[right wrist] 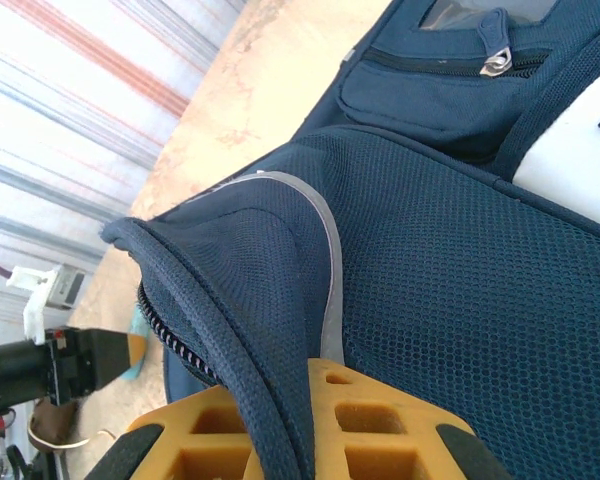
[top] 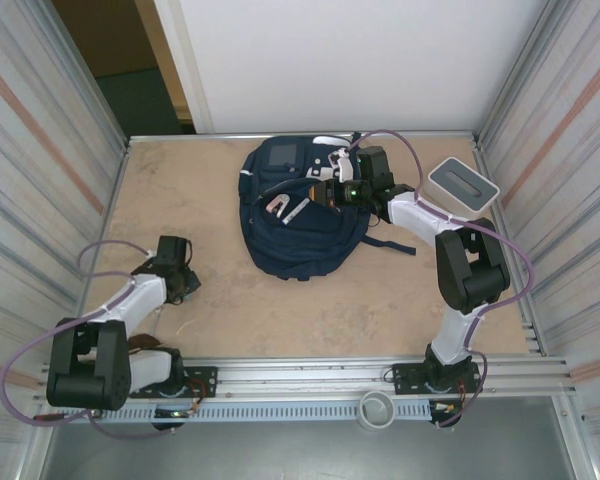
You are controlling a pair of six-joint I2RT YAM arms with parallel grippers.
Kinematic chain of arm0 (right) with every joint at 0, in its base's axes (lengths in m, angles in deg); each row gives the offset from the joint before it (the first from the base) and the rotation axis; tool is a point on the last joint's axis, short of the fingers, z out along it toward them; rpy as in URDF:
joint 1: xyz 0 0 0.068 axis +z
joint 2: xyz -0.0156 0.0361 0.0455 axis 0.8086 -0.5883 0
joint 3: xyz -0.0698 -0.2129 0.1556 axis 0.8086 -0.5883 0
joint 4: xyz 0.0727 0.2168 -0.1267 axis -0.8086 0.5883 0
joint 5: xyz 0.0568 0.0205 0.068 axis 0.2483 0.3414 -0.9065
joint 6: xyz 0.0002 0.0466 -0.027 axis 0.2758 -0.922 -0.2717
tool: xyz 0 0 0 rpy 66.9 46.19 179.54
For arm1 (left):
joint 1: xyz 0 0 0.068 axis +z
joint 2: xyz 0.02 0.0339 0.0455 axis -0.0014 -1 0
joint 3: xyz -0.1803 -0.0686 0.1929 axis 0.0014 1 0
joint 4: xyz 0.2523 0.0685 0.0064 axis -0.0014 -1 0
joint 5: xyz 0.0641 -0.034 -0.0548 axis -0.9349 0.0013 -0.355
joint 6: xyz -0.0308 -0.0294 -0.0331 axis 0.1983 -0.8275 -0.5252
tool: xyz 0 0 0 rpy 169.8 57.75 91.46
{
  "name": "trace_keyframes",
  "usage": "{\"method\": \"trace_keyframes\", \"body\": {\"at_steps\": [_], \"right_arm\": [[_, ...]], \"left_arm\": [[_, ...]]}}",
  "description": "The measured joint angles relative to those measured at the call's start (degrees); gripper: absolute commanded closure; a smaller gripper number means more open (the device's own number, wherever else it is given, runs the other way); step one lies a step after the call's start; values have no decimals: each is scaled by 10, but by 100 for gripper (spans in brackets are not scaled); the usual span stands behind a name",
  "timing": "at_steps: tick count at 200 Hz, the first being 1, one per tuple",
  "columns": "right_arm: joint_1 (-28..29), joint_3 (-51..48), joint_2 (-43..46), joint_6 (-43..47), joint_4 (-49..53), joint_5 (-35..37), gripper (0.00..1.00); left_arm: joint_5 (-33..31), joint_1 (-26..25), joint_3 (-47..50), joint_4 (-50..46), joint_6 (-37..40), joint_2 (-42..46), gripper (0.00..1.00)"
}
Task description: Pack books, pencil case, and school supplies into a backpack
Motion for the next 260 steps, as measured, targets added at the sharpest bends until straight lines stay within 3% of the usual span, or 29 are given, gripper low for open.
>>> {"method": "trace_keyframes", "body": {"at_steps": [35, 62, 82, 105, 133, 184, 232, 260], "right_arm": [[-1, 0, 0, -6, 0, -2, 98], [-5, 3, 0, -11, 1, -7, 98], [-10, 23, -5, -15, 15, -15, 98], [-15, 57, -18, -24, 41, -32, 98], [-22, 102, -30, -26, 89, -45, 98], [-28, 148, -47, -28, 140, -58, 98], [-28, 156, -53, -30, 151, -61, 98], [-28, 156, -57, -30, 151, -61, 98]], "left_arm": [[-28, -154, -18, 6, 12, 68, 76], [-37, -276, -62, 59, 43, 81, 78], [-14, -339, -116, 119, 93, 29, 78], [5, -386, -221, 151, 200, -91, 79], [9, -403, -316, 150, 337, -196, 79], [-3, -374, -362, 147, 529, -266, 73], [-30, -365, -406, 165, 638, -320, 72], [-35, -357, -407, 199, 667, -332, 56]]}}
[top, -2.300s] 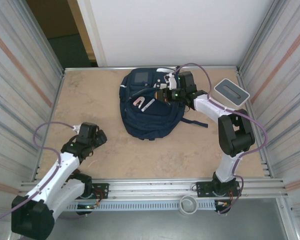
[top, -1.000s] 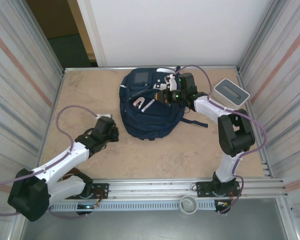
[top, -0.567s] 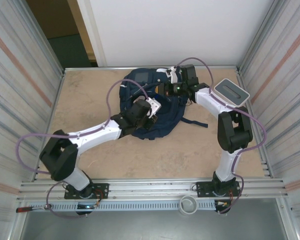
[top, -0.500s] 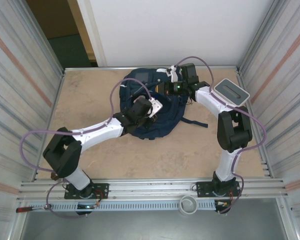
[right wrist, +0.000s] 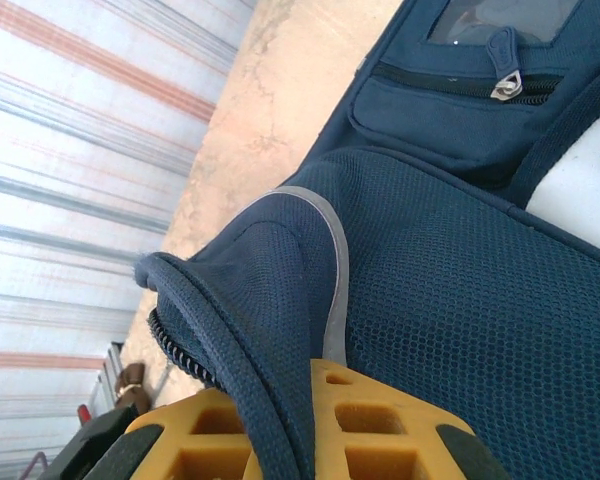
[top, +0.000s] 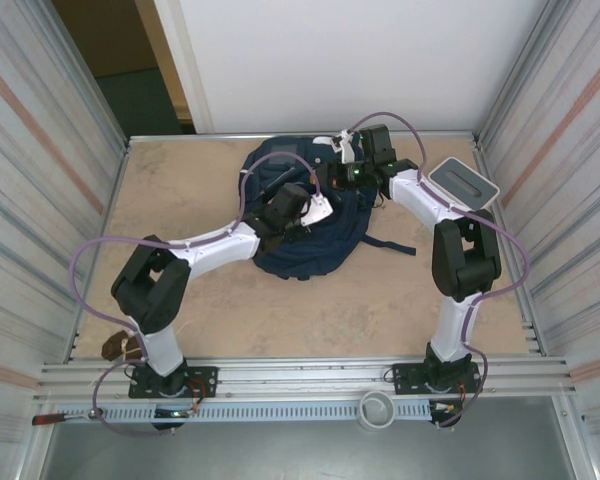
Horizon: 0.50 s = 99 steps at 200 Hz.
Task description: Pack books, pencil case, and school supplies into a backpack
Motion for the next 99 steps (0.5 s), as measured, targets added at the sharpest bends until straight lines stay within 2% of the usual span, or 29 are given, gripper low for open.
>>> {"method": "trace_keyframes", "body": {"at_steps": [10, 34, 69, 99], "right_arm": [[0, 0, 0, 0, 0, 0, 98], [0, 0, -2, 0, 0, 0, 98], [0, 0, -2, 0, 0, 0, 98], [0, 0, -2, 1, 0, 4, 96]], "left_arm": [[-2, 2, 2, 16, 5, -1, 50], [0, 5, 21, 59, 2, 4, 42], [8, 5, 66, 82, -23, 27, 40], [30, 5, 123, 80, -78, 101, 38]]}}
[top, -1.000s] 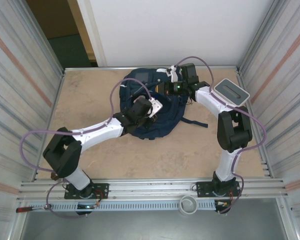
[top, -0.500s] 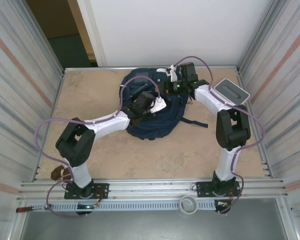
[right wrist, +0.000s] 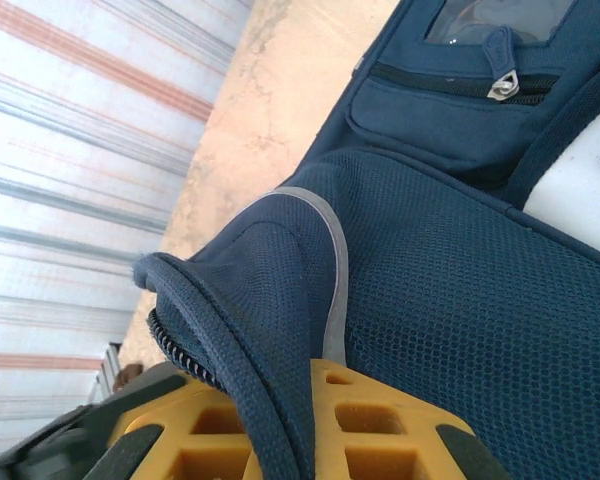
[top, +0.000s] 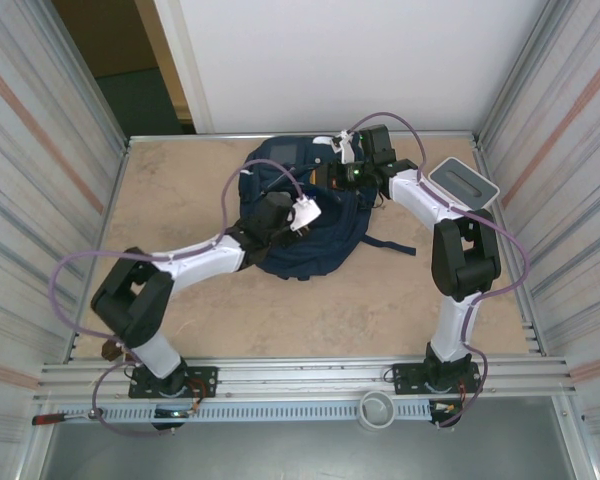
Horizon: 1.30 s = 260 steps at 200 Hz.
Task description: Pack books, pencil case, and school supplies into a backpack
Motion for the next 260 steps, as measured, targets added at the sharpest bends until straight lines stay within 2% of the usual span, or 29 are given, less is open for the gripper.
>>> {"method": "trace_keyframes", "body": {"at_steps": [27, 42, 72, 100, 118, 158, 196, 231, 260], "right_arm": [[5, 0, 0, 10, 9, 14, 89], [10, -7, 6, 23, 17, 24, 81], [26, -90, 66, 50, 29, 74, 62], [41, -213, 158, 65, 32, 121, 49], [41, -270, 213, 71, 37, 149, 43], [10, -317, 275, 57, 6, 172, 40], [-37, -364, 261, -14, -63, 195, 38], [-30, -345, 196, -49, -104, 196, 39], [-21, -323, 152, -59, -123, 198, 41]], "left_arm": [[54, 11, 51, 0, -70, 100, 37], [95, 29, 78, 4, -113, 153, 36], [185, 120, 142, 30, -229, 240, 31], [215, 216, 168, 48, -346, 249, 27], [226, 247, 151, 41, -393, 213, 26], [243, 240, 22, -21, -415, 76, 25], [196, 198, -96, -103, -385, -26, 25], [134, 163, -104, -158, -366, -67, 25], [87, 144, -78, -163, -363, -70, 25]]}}
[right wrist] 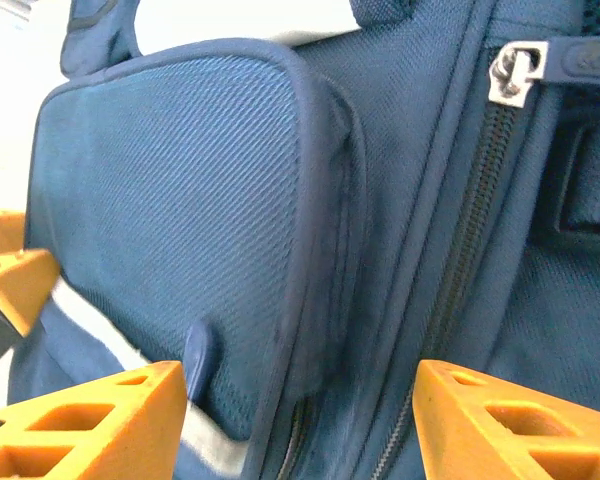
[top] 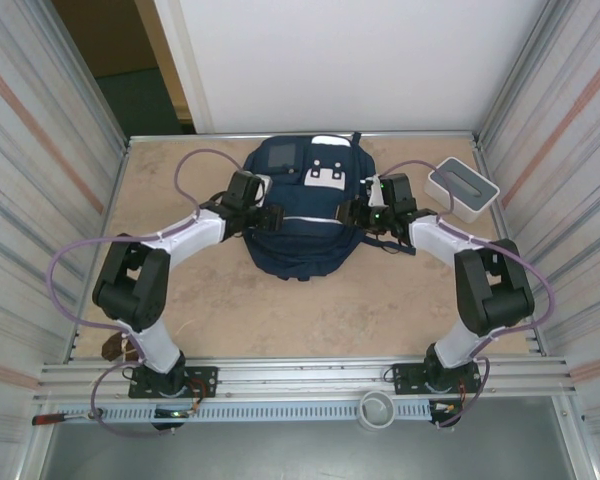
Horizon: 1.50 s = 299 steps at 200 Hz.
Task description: Pack books, pencil case, and school supplies into a backpack
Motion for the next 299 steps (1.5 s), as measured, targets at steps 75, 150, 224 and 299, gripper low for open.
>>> {"method": "trace_keyframes", "body": {"at_steps": [75, 150, 224, 299], "right_arm": [[20, 28, -60, 21, 9, 60, 50], [21, 53, -74, 35, 32, 72, 59], [-21, 86, -85, 63, 48, 68, 62], [-66, 198, -149, 188, 116, 41, 62]], "left_arm": [[-3, 2, 90, 65, -22, 31, 22], [113, 49, 108, 93, -66, 23, 35], [163, -35, 99, 116, -96, -8, 46], [148, -216, 47, 99, -131, -44, 41]]}}
